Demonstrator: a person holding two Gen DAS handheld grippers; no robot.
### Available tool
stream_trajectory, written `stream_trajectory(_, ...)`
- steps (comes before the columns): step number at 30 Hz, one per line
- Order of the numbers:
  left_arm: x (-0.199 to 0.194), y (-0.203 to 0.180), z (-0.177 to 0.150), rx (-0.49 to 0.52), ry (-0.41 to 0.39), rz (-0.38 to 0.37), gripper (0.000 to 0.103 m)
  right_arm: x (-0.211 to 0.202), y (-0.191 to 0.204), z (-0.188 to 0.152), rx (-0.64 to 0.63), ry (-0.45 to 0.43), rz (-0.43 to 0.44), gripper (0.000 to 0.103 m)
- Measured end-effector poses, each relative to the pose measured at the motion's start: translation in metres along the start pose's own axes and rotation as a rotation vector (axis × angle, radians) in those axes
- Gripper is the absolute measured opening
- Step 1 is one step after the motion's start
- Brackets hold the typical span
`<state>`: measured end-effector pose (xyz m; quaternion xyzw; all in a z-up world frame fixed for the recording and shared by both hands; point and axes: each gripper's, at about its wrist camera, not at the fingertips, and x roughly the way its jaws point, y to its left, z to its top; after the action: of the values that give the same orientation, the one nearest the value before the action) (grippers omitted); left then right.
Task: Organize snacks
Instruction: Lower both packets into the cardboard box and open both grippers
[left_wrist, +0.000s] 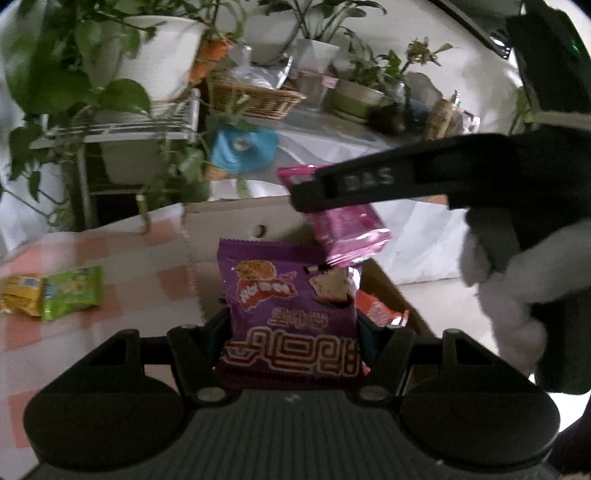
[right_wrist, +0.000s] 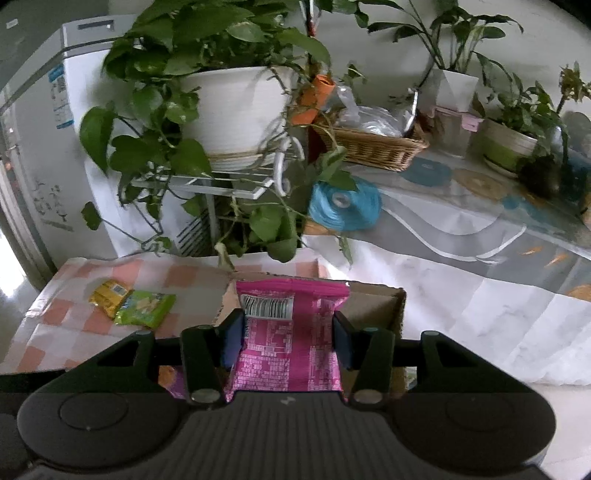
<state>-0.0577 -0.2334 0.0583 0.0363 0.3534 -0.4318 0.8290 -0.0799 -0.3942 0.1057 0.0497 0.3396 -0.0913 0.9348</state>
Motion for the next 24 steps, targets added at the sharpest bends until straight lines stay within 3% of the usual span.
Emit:
stream_trajectory(4, -0.004, -0.003, 0.001, -0.010, -0.019, -0.003, 0.084, 0.002, -0.001, 0.000, 0.005, 0.003, -0.023, 0.077)
stream_trajectory(6, -0.007, -0.003, 0.003, -0.012, -0.028, 0.010, 0.092, 0.001, 0.000, 0.000, 0.006, 0.000, -0.019, 0.079)
stream_trajectory(24, -0.043, 0.054, -0.008, -0.063, -0.006, 0.178, 0.093, 0.008, 0.026, 0.009, 0.023, -0.009, 0.100, 0.084)
